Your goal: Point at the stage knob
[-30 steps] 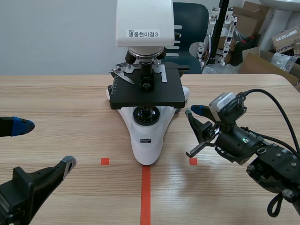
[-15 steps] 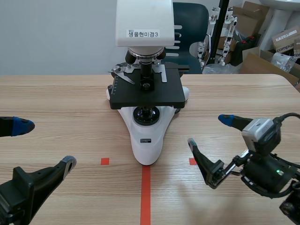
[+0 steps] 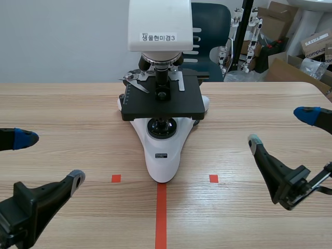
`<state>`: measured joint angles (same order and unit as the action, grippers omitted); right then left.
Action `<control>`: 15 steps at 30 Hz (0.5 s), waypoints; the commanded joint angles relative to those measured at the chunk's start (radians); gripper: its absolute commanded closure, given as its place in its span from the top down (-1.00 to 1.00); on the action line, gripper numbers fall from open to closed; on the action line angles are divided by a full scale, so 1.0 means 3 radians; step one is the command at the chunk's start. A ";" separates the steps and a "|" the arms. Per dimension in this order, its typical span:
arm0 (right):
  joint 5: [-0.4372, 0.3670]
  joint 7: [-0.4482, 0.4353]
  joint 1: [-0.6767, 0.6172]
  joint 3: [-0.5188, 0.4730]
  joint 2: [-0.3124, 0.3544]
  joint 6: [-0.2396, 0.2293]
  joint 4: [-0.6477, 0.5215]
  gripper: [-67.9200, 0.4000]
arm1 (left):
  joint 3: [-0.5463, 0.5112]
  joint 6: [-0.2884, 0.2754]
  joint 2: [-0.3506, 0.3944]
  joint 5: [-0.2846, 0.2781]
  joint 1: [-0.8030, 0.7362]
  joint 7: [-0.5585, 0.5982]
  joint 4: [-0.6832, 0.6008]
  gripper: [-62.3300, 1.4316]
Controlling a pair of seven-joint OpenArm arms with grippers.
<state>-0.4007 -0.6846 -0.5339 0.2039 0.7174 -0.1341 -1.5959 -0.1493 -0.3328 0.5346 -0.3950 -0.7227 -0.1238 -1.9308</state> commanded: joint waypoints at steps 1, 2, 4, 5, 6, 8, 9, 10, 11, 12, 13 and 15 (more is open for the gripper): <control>-0.0013 0.0137 0.0047 -0.0081 -0.0020 0.0042 -0.0159 0.76 | -0.0008 0.0006 -0.0008 -0.0047 -0.0008 0.0095 -0.0069 1.00; -0.0013 0.0292 0.0037 -0.0122 -0.0022 0.0047 -0.0290 0.76 | -0.0008 0.0006 -0.0008 -0.0047 -0.0008 0.0120 -0.0069 1.00; -0.0013 0.0626 0.0036 -0.0178 -0.0029 0.0047 -0.0529 0.76 | -0.0008 0.0006 -0.0008 -0.0047 -0.0009 0.0173 -0.0069 1.00; -0.0011 0.0760 0.0036 -0.0191 -0.0028 0.0047 -0.0638 0.76 | -0.0008 0.0006 -0.0008 -0.0047 -0.0009 0.0181 -0.0069 1.00; -0.0011 0.0858 0.0036 -0.0197 -0.0028 0.0047 -0.0750 0.77 | -0.0008 0.0006 -0.0008 -0.0047 -0.0008 0.0186 -0.0069 1.00; -0.0011 0.1010 0.0036 -0.0197 -0.0028 0.0047 -0.0949 0.82 | -0.0008 0.0006 -0.0008 -0.0046 -0.0006 0.0234 -0.0069 1.00; -0.0013 0.1085 0.0036 -0.0197 -0.0029 0.0047 -0.1045 0.84 | -0.0008 0.0006 -0.0008 -0.0046 -0.0008 0.0271 -0.0069 1.00; -0.0013 0.1147 0.0036 -0.0197 -0.0029 0.0047 -0.1134 0.84 | -0.0008 0.0006 -0.0008 -0.0047 -0.0008 0.0285 -0.0069 1.00; -0.0013 0.1198 0.0034 -0.0197 -0.0029 0.0047 -0.1208 0.84 | -0.0008 0.0006 -0.0008 -0.0047 -0.0008 0.0305 -0.0069 1.00; -0.0013 0.1256 0.0034 -0.0197 -0.0029 0.0047 -0.1268 0.84 | -0.0008 0.0006 -0.0008 -0.0047 -0.0008 0.0347 -0.0069 1.00; -0.0011 0.1289 0.0034 -0.0197 -0.0028 0.0047 -0.1305 0.84 | -0.0008 0.0006 -0.0008 -0.0047 -0.0008 0.0376 -0.0069 1.00; -0.0011 0.1302 0.0036 -0.0197 -0.0028 0.0034 -0.1326 0.84 | -0.0008 0.0006 -0.0008 -0.0047 -0.0008 0.0444 -0.0069 1.00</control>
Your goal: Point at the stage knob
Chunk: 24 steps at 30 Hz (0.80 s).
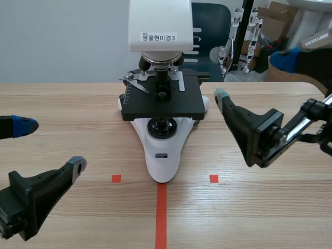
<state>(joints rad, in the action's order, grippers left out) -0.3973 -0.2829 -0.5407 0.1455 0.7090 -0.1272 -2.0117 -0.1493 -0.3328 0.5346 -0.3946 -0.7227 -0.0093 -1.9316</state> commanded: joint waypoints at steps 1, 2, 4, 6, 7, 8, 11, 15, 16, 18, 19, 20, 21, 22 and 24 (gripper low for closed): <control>-0.0023 -0.0037 0.0058 -0.0003 0.0001 0.0010 0.0060 0.84 | -0.0008 0.0006 -0.0008 -0.0053 -0.0008 0.0084 -0.0066 1.00; -0.0020 -0.0037 0.0058 -0.0003 0.0001 0.0010 0.0060 0.84 | -0.0008 0.0008 -0.0008 -0.0081 -0.0008 0.0102 -0.0066 1.00; 0.0060 -0.0037 0.0060 -0.0003 0.0003 -0.0025 0.0060 0.84 | -0.0008 0.0009 -0.0008 -0.0123 -0.0008 0.0167 -0.0066 1.00; 0.0114 -0.0047 0.0058 -0.0001 0.0006 -0.0132 0.0060 0.84 | -0.0008 0.0008 -0.0008 -0.0123 -0.0008 0.0207 -0.0066 1.00; 0.0114 -0.0048 0.0057 -0.0001 0.0011 -0.0191 0.0060 0.84 | -0.0008 0.0008 -0.0008 -0.0122 -0.0008 0.0214 -0.0066 1.00; 0.0114 -0.0048 0.0057 -0.0001 0.0010 -0.0230 0.0060 0.84 | -0.0008 0.0008 -0.0008 -0.0122 -0.0008 0.0217 -0.0066 1.00; 0.0116 -0.0025 0.0056 -0.0001 0.0010 -0.0238 0.0061 0.84 | -0.0008 0.0008 -0.0008 -0.0122 -0.0008 0.0216 -0.0066 1.00; 0.0114 -0.0010 0.0056 -0.0001 0.0009 -0.0237 0.0061 0.84 | -0.0008 0.0008 -0.0008 -0.0122 -0.0008 0.0216 -0.0066 1.00; 0.0114 -0.0010 0.0057 -0.0001 0.0009 -0.0237 0.0061 0.84 | -0.0008 0.0008 -0.0008 -0.0122 -0.0008 0.0216 -0.0066 1.00; 0.0114 -0.0010 0.0057 -0.0001 0.0009 -0.0238 0.0061 0.86 | -0.0008 0.0008 -0.0008 -0.0122 -0.0008 0.0216 -0.0066 1.00; 0.0116 -0.0010 0.0057 -0.0001 0.0009 -0.0238 0.0061 0.92 | -0.0008 0.0008 -0.0008 -0.0122 -0.0008 0.0216 -0.0066 1.00; 0.0116 -0.0010 0.0057 -0.0001 0.0009 -0.0238 0.0061 1.00 | -0.0008 0.0008 -0.0008 -0.0122 -0.0008 0.0216 -0.0066 1.00; 0.0116 -0.0006 0.0057 -0.0001 0.0009 -0.0238 0.0061 1.00 | -0.0008 0.0008 -0.0008 -0.0122 -0.0008 0.0216 -0.0066 1.00; 0.0116 0.0019 0.0057 -0.0001 0.0009 -0.0238 0.0061 1.00 | -0.0008 0.0008 -0.0008 -0.0122 -0.0008 0.0216 -0.0066 1.00; 0.0116 0.0061 0.0057 -0.0001 0.0009 -0.0238 0.0061 1.00 | -0.0008 0.0008 -0.0008 -0.0121 -0.0008 0.0216 -0.0066 1.00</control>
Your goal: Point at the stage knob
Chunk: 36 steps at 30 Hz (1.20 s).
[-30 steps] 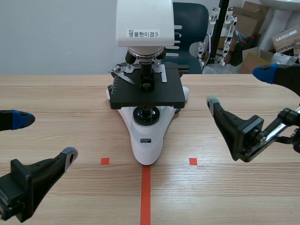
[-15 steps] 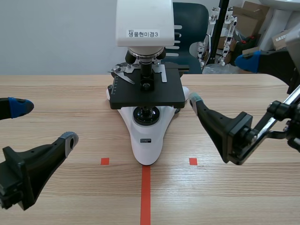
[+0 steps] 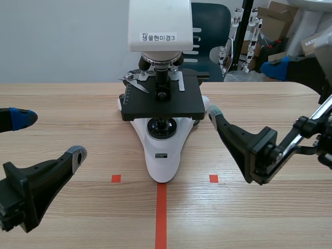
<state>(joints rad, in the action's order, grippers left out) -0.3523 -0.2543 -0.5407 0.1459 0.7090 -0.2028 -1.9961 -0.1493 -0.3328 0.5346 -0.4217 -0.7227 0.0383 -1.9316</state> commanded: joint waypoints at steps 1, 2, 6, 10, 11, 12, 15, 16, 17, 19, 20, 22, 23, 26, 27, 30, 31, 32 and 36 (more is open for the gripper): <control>-0.0034 -0.0014 0.0057 -0.0003 0.0009 0.0014 0.0009 1.00 | -0.0008 0.0008 -0.0008 -0.0031 -0.0008 0.0057 -0.0066 1.00; -0.0027 0.0001 0.0057 -0.0003 0.0009 0.0014 0.0009 1.00 | -0.0008 0.0008 -0.0008 -0.0031 -0.0008 0.0057 -0.0066 1.00; 0.0039 0.0018 0.0057 -0.0003 0.0010 0.0014 0.0009 1.00 | -0.0008 0.0008 -0.0008 -0.0031 -0.0008 0.0057 -0.0066 1.00; 0.0039 0.0018 0.0057 -0.0003 0.0010 0.0013 0.0009 1.00 | -0.0008 0.0008 -0.0008 -0.0031 -0.0008 0.0057 -0.0064 1.00; 0.0039 0.0017 0.0057 -0.0003 0.0010 0.0013 0.0009 1.00 | -0.0008 0.0008 -0.0008 -0.0031 -0.0008 0.0057 -0.0064 1.00; 0.0039 0.0015 0.0057 -0.0003 0.0010 0.0013 0.0009 1.00 | -0.0008 0.0008 -0.0008 -0.0031 -0.0008 0.0057 -0.0064 1.00; 0.0039 0.0005 0.0057 -0.0003 0.0010 0.0013 0.0009 1.00 | -0.0008 0.0008 -0.0008 -0.0031 -0.0008 0.0057 -0.0064 1.00; 0.0039 0.0005 0.0058 -0.0003 0.0010 0.0013 0.0009 1.00 | -0.0008 0.0008 -0.0008 -0.0031 -0.0008 0.0057 -0.0064 1.00; 0.0039 0.0004 0.0058 -0.0003 0.0010 0.0013 0.0009 1.00 | -0.0008 0.0008 -0.0008 -0.0031 -0.0008 0.0057 -0.0064 1.00; 0.0038 0.0004 0.0058 -0.0003 0.0009 0.0013 0.0009 1.00 | -0.0008 0.0008 -0.0008 -0.0031 -0.0008 0.0057 -0.0064 1.00; 0.0037 0.0004 0.0058 -0.0003 0.0009 0.0013 0.0009 1.00 | -0.0008 0.0008 -0.0008 -0.0031 -0.0008 0.0057 -0.0064 1.00; 0.0037 0.0004 0.0058 -0.0003 0.0009 0.0013 0.0009 1.00 | -0.0008 0.0008 -0.0008 -0.0031 -0.0008 0.0057 -0.0064 1.00; 0.0037 0.0004 0.0058 -0.0003 0.0009 0.0013 0.0009 1.00 | -0.0008 0.0008 -0.0008 -0.0031 -0.0008 0.0057 -0.0064 1.00; 0.0037 0.0004 0.0058 -0.0003 0.0009 0.0013 0.0009 1.00 | -0.0008 0.0008 -0.0008 -0.0031 -0.0008 0.0057 -0.0064 1.00; 0.0037 0.0004 0.0058 -0.0003 0.0009 0.0013 0.0009 1.00 | -0.0008 0.0008 -0.0008 -0.0031 -0.0008 0.0057 -0.0064 1.00; 0.0037 0.0004 0.0058 -0.0003 0.0009 0.0013 0.0009 1.00 | -0.0008 0.0008 -0.0008 -0.0031 -0.0008 0.0057 -0.0064 1.00; 0.0037 0.0003 0.0058 -0.0003 0.0009 0.0013 0.0009 1.00 | -0.0008 0.0008 -0.0008 -0.0031 -0.0008 0.0057 -0.0064 1.00; 0.0037 0.0003 0.0058 -0.0003 0.0009 0.0013 0.0009 1.00 | -0.0008 0.0008 -0.0008 -0.0031 -0.0008 0.0057 -0.0064 1.00; 0.0038 0.0004 0.0058 -0.0003 0.0009 0.0013 0.0009 1.00 | -0.0008 0.0008 -0.0008 -0.0031 -0.0008 0.0057 -0.0064 1.00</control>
